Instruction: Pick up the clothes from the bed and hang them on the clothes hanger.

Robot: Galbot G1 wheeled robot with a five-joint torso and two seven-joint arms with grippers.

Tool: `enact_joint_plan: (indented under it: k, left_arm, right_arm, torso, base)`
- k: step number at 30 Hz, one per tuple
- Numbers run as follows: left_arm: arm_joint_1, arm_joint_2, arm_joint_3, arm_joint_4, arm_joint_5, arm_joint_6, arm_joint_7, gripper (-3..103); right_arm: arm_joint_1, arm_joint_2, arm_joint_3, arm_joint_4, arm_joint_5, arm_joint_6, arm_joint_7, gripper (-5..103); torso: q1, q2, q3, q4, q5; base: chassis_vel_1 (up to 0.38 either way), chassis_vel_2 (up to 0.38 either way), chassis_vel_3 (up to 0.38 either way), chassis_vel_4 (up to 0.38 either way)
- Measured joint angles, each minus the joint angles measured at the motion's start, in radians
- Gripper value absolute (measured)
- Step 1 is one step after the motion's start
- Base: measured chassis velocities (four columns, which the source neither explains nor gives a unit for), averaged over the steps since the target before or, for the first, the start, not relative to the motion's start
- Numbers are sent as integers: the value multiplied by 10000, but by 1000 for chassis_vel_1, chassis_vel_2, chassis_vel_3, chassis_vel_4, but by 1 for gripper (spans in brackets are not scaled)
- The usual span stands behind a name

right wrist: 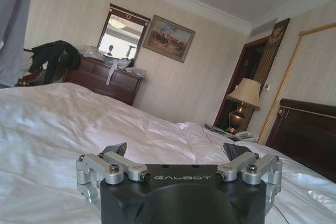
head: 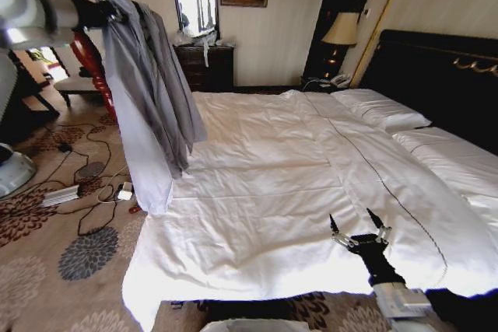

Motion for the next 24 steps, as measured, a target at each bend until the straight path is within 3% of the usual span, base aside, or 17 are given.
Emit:
enact_joint_plan:
  k: [8, 14, 24]
  left_arm:
    - [-427, -507, 451, 1024, 329, 21, 146, 15]
    - [-572, -944, 662, 2173, 807, -28, -125, 15]
    - [-601, -1301, 848, 2945, 1058, -248, -149, 15]
  right_arm:
    - [0, 0, 0, 0, 0, 0, 0, 100]
    - [0, 0, 0, 0, 0, 0, 0, 100]
    - [0, 0, 0, 0, 0, 0, 0, 100]
  torso:
    - [0, 0, 0, 5, -2]
    - [0, 0, 0, 4, -2]
    - [0, 0, 0, 6, -3]
  base:
    - [0, 0, 0, 0]
    - [0, 0, 0, 0]
    - [0, 0, 0, 0]
